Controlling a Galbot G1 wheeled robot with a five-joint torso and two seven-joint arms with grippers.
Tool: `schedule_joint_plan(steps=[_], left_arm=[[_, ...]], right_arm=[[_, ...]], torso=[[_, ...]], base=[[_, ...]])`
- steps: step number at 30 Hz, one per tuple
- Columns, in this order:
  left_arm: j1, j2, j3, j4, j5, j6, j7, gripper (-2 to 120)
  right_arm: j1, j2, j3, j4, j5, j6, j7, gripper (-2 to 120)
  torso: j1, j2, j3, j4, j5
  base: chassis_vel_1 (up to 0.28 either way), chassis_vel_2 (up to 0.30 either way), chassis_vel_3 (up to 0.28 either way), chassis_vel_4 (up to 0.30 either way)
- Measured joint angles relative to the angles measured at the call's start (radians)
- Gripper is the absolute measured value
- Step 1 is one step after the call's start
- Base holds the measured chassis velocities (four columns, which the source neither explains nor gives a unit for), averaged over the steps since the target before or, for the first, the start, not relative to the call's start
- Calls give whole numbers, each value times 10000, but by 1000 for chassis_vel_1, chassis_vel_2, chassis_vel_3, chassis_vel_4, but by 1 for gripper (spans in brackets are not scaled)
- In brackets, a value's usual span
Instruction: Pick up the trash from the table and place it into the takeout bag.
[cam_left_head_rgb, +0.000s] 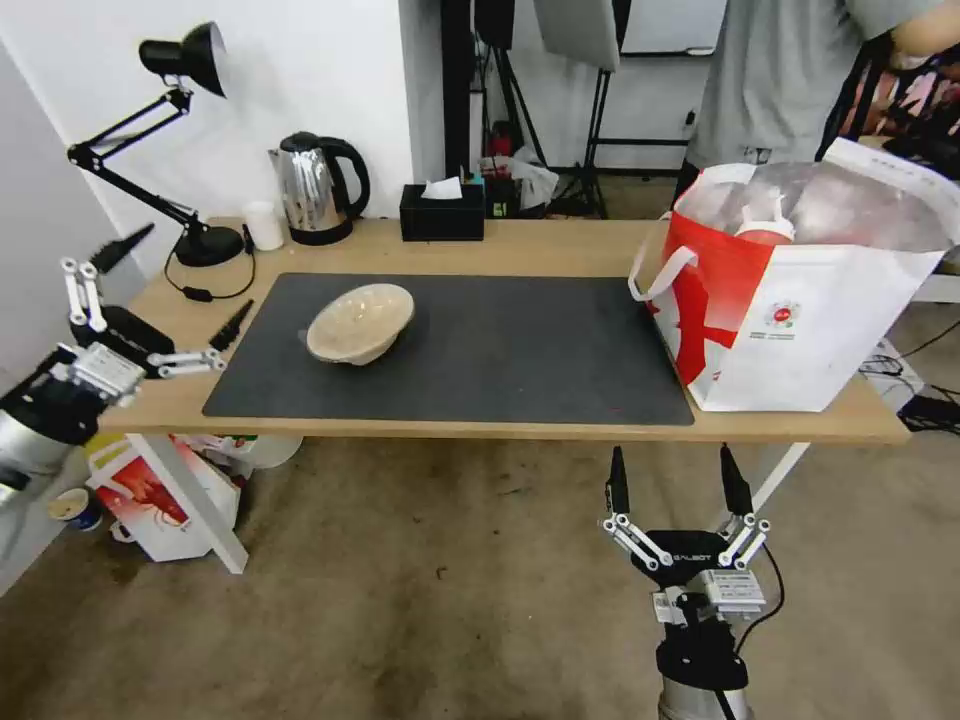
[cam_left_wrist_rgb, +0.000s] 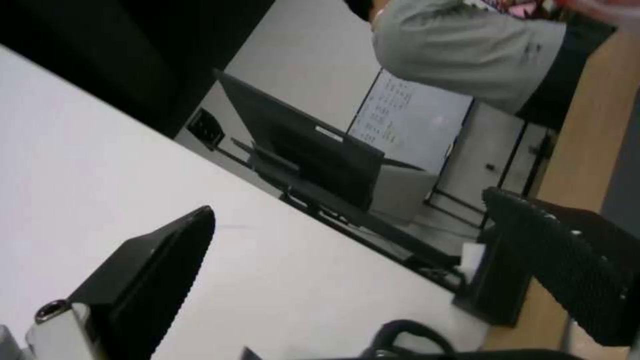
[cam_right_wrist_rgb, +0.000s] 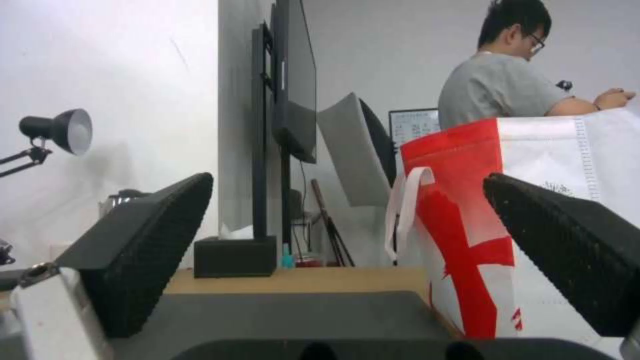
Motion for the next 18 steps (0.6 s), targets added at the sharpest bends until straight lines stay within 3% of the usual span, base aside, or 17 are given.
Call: schedule_joint_plan(steps=[6, 18], left_arm=[[-422, 23, 262, 104, 1231, -333, -208, 100], [-308, 512, 307, 190, 1721, -820, -106, 100]], right_arm=[[0, 0, 0, 0, 0, 0, 1, 100], [0, 0, 0, 0, 0, 0, 0, 100]], torso=[[0, 0, 0, 0, 0], [0, 0, 0, 1, 1]], base=[[0, 0, 0, 0], [0, 0, 0, 0]])
